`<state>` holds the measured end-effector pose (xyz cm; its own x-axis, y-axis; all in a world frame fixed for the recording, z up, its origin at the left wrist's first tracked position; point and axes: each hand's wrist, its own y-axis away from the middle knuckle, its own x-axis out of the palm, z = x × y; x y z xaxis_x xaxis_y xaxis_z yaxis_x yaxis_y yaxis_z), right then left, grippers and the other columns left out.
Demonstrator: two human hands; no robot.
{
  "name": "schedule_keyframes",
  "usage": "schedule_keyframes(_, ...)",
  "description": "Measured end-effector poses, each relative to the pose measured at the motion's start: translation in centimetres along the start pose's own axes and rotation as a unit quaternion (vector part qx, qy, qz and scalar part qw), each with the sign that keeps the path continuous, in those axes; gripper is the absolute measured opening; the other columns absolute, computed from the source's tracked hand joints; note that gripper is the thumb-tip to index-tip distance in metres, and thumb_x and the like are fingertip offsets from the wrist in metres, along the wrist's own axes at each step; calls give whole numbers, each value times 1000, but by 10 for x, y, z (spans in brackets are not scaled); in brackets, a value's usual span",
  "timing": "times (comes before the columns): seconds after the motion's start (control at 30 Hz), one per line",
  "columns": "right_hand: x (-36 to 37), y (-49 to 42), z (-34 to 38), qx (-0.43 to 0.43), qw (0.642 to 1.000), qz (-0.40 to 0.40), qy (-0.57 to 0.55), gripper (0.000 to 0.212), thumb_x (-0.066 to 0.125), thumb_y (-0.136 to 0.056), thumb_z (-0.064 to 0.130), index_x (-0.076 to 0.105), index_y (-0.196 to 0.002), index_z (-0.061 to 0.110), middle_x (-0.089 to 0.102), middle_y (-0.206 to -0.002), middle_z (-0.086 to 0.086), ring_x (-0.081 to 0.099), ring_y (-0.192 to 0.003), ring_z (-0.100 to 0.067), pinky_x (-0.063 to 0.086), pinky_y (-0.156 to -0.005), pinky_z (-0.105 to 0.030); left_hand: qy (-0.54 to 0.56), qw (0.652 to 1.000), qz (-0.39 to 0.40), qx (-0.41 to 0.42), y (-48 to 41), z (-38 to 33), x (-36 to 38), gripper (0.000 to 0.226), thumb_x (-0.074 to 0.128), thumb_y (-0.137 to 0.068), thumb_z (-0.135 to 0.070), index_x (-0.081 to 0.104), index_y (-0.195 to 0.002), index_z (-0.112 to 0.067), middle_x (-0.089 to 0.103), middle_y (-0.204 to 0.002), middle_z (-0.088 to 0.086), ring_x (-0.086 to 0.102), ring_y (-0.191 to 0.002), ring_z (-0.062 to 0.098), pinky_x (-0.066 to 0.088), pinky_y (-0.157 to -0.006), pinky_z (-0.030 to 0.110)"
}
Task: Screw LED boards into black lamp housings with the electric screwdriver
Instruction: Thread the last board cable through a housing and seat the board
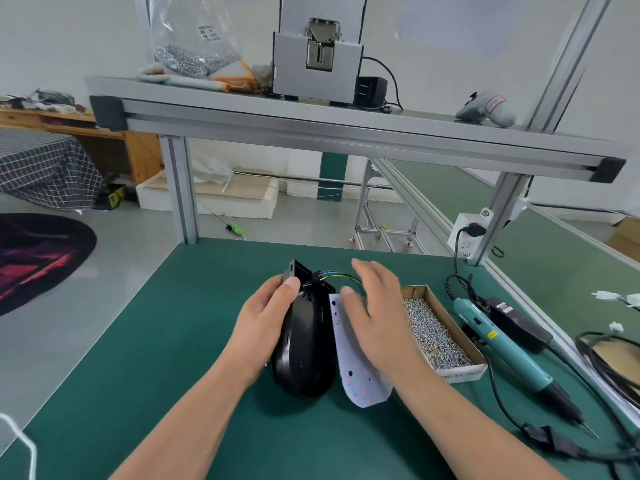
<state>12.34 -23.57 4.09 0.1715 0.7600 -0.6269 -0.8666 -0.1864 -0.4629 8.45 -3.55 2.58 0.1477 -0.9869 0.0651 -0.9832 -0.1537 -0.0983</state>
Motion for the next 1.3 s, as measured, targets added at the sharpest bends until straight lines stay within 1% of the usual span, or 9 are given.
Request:
schedule_keyframes(0.1,8,-7,11,-20,1000,11,9,46,55,-107,41,59,-146,19,60,-134,2,52,-129,-17,42,-111,-39,16,1000,3,10,2,-1,4,44,58,-93,-65,73,-119,-32,78,-112,4,72,-111,28,58,-98,48)
schedule_keyframes(0.3,18,-16,24,-52,999,-8,16,23,65,-93,46,68,-109,29,66,-108,14,58,-109,-13,50,-95,-46,50,998,-12,23,1,-1,5,48,62,-92,-65,72,-125,-31,79,-115,-1,76,-108,17,60,-80,23)
schedule_keyframes(0.4,22,-17,30,-43,999,13,-21,31,68,-91,58,64,-112,36,71,-101,20,64,-97,-3,53,-87,-35,75,997,11,19,0,1,2,52,63,-94,-66,70,-132,-31,77,-124,3,74,-117,22,62,-90,31)
schedule_keyframes(0.5,25,-18,31,-56,997,-18,-39,29,73,-93,47,71,-119,35,75,-104,21,66,-98,-1,52,-91,-33,78,996,33,23,0,4,1,58,63,-96,-69,65,-139,-30,74,-131,4,70,-125,24,56,-102,44)
schedule_keyframes(0.67,25,-18,29,-52,988,-3,-142,23,75,-95,31,73,-118,33,75,-104,26,71,-99,0,52,-87,-17,74,995,49,34,0,6,2,52,63,-100,-61,62,-144,-33,72,-136,2,68,-129,23,57,-103,31)
schedule_keyframes(0.8,26,-18,29,-12,978,-16,-205,20,74,-96,21,74,-111,33,76,-104,24,72,-101,0,50,-84,-9,68,995,53,46,1,6,2,49,60,-101,-60,62,-143,-35,72,-136,0,67,-129,20,55,-105,39)
schedule_keyframes(1.0,22,-23,36,-17,995,4,-96,16,69,-91,17,79,-99,27,77,-91,18,72,-87,-6,57,-83,-36,69,995,58,49,5,1,3,41,58,-104,-50,65,-142,-36,73,-134,-1,69,-126,18,57,-95,22)
schedule_keyframes(1.17,18,-28,46,-49,998,9,22,11,66,-90,18,75,-93,23,72,-82,9,62,-77,-14,50,-80,-40,60,995,45,61,6,-1,8,52,67,-92,-58,66,-140,-37,70,-139,-4,67,-128,15,53,-108,39)
schedule_keyframes(1.3,13,-26,47,-98,993,18,64,14,63,-95,20,76,-102,22,76,-92,6,66,-86,-19,51,-82,-43,35,996,39,73,5,-4,7,52,68,-88,-61,68,-136,-40,71,-136,-6,70,-123,13,53,-106,40)
